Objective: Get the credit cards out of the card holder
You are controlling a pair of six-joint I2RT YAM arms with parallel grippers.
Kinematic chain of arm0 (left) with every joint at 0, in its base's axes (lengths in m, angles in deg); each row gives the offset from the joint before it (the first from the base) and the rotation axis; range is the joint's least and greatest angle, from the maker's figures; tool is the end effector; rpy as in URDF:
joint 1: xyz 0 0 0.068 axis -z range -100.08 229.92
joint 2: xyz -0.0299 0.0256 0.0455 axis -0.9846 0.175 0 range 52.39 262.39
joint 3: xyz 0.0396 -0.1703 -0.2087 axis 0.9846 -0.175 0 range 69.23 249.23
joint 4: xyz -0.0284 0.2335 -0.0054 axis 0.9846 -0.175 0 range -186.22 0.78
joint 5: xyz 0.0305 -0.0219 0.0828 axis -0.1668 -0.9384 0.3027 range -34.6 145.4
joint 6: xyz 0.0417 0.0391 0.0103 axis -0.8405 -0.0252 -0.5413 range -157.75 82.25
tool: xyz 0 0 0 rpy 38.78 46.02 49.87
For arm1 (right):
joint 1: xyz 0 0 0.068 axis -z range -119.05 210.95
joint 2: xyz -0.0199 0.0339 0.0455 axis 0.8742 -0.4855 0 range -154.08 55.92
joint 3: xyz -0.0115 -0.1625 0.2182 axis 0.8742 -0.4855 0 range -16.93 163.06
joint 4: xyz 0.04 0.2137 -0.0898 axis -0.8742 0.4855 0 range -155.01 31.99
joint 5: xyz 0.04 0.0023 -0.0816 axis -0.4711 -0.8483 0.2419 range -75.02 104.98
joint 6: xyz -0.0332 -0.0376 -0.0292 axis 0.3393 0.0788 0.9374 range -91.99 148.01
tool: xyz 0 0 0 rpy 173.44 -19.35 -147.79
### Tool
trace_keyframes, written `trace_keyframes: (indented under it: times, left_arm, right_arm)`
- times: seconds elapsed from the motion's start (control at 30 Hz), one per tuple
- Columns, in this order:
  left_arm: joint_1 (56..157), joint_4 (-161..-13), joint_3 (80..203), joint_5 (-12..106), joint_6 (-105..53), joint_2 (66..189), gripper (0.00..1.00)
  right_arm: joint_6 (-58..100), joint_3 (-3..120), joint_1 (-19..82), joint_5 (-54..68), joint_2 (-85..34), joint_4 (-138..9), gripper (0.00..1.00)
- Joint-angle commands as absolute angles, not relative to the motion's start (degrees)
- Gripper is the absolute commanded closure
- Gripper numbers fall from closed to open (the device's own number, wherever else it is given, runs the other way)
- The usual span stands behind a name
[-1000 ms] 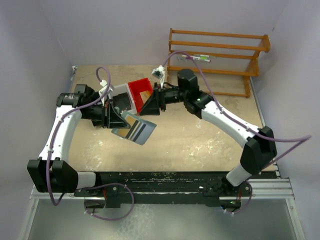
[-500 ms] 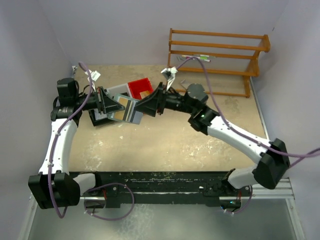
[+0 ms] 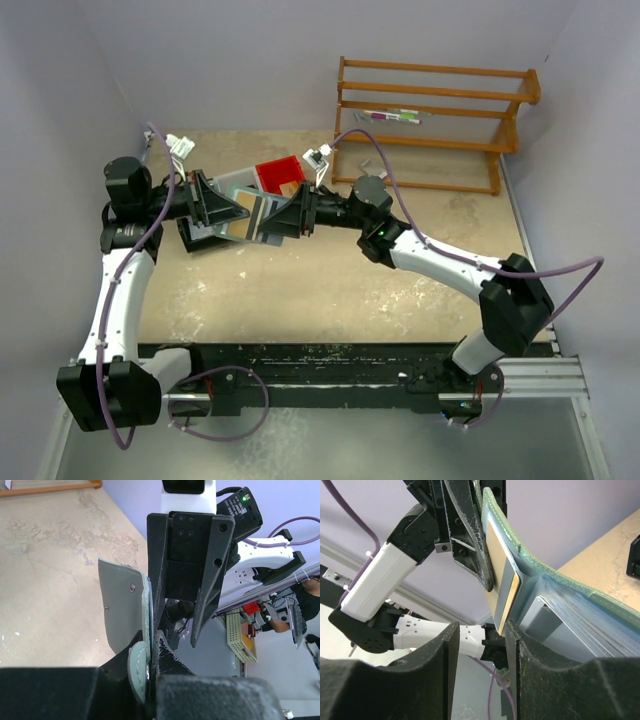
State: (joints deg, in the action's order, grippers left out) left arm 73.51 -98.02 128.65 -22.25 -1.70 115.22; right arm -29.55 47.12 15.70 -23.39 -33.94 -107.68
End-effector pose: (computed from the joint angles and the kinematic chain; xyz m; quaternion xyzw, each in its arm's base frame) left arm 0.2040 -0.0179 0.3773 0.1473 0.7078 -0.5968 0.3481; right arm 0.2229 0.2615 0.3675 -0.2021 0.5877 0.7150 0.3201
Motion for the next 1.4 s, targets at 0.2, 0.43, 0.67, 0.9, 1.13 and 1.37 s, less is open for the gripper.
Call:
trace_keyframes:
  times: [0.2,0.43,0.67,0.9,1.13,1.37]
  left_arm:
    - [73.4,-86.7,126.5,-24.7,8.4,112.6,1.0]
    - [73.4,-82.9,125.4,-24.6,13.0,111.5,1.0]
    - [73.4,-81.2,123.6,-24.6,14.3,110.6,0.99]
    - [73.4,-83.0,123.4,-23.7,12.7,110.4,0.89]
    - [73.4,-91.2,125.1,-24.0,6.2,111.1,0.8]
    - [73.4,-86.9,124.6,-25.7,9.8,111.0,0.86]
  right_arm:
    - [-35.5,49.5,15.8,-26.3,-37.7,-119.0,0.61]
    - [-39.7,49.9,15.8,-27.2,-39.8,-124.7,0.71]
    - [-42.0,49.4,15.8,-27.6,-39.9,-128.1,0.76]
    - [-46.0,48.8,15.8,-28.5,-41.4,-134.1,0.9]
    - [-47.7,46.2,16.5,-29.5,-40.9,-137.0,1.0]
    - [-48.3,42.7,17.9,-29.7,-39.8,-138.5,1.0]
